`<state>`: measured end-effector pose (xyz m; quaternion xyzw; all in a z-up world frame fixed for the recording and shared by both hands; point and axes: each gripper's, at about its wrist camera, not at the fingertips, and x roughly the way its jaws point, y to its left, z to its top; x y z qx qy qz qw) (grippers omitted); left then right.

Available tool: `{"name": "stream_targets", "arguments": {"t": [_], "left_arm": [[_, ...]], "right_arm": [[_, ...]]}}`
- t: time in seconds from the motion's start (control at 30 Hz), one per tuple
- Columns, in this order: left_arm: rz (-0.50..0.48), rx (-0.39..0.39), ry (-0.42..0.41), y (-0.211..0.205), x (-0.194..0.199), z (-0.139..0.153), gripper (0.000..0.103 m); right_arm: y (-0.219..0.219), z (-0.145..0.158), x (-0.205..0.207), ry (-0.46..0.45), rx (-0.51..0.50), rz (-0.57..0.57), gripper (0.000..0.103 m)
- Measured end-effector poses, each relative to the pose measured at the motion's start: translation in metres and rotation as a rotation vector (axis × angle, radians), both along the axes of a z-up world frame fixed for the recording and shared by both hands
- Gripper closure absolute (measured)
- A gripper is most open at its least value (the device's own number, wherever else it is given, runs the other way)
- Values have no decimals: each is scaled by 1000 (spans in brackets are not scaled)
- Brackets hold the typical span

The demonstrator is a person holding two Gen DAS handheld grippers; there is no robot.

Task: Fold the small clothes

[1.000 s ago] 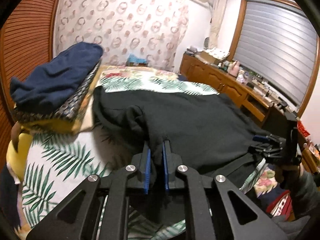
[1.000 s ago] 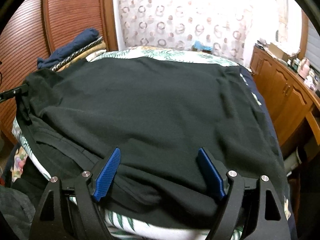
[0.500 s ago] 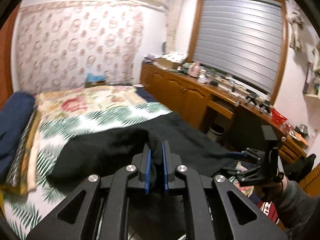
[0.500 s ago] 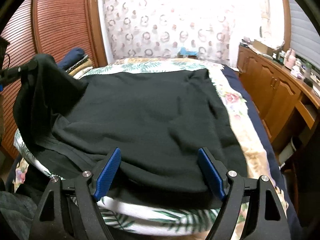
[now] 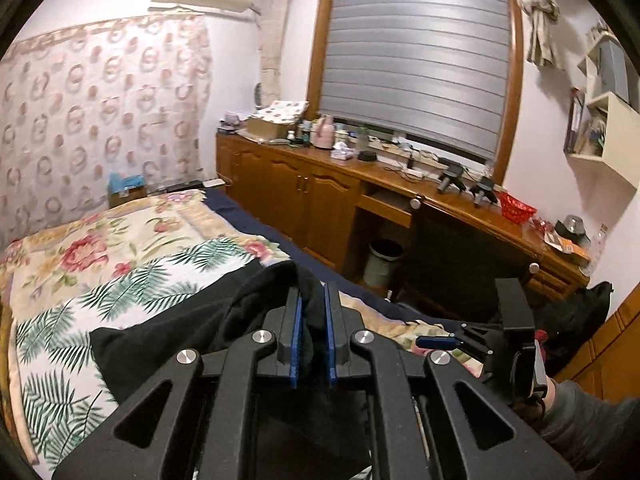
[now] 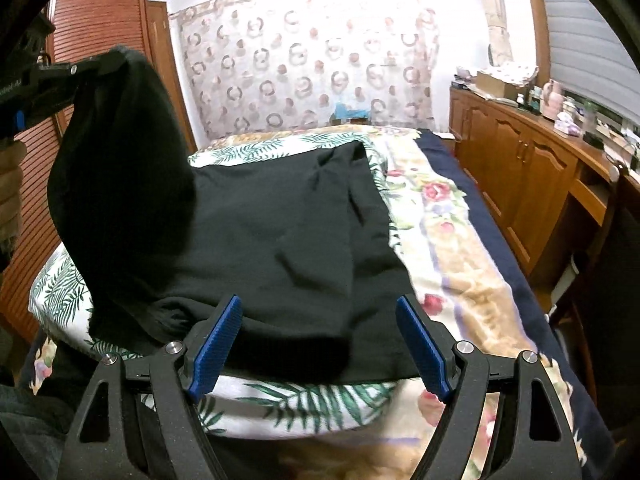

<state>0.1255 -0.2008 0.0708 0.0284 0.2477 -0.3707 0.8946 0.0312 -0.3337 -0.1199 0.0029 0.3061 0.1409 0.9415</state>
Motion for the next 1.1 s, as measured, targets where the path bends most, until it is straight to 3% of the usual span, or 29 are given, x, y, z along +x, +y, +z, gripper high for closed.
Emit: {"name": "stream_targets", "arguments": {"t": [0.17,0.33,0.4,0.5,0.63,0.7,0.77,1.1], "left_arm": [[-5,84,30,-20,9,-12,92],[1,96,57,-16,9,-20,91],[9,107,46,-12,5,-20,75],[24,108,34,1,2,-24,61],[72,122,44,24,3,-36,60],[103,128,53,38,4,-45,38],[130,130,61,54,3,-55,23],[307,86,146,126,1,-92,22]], "right_arm": [[1,-1,-6,0,18,-26,22],[6,-1,-5,7,22,-37,22],[11,0,-6,7,20,-39,22],[13,4,-4,-1,22,-42,22],[16,8,-4,-13,23,-39,22],[17,11,-2,-16,19,-32,22],[13,10,0,-19,18,-23,22],[47,20,18,-27,-13,65,22]]}}
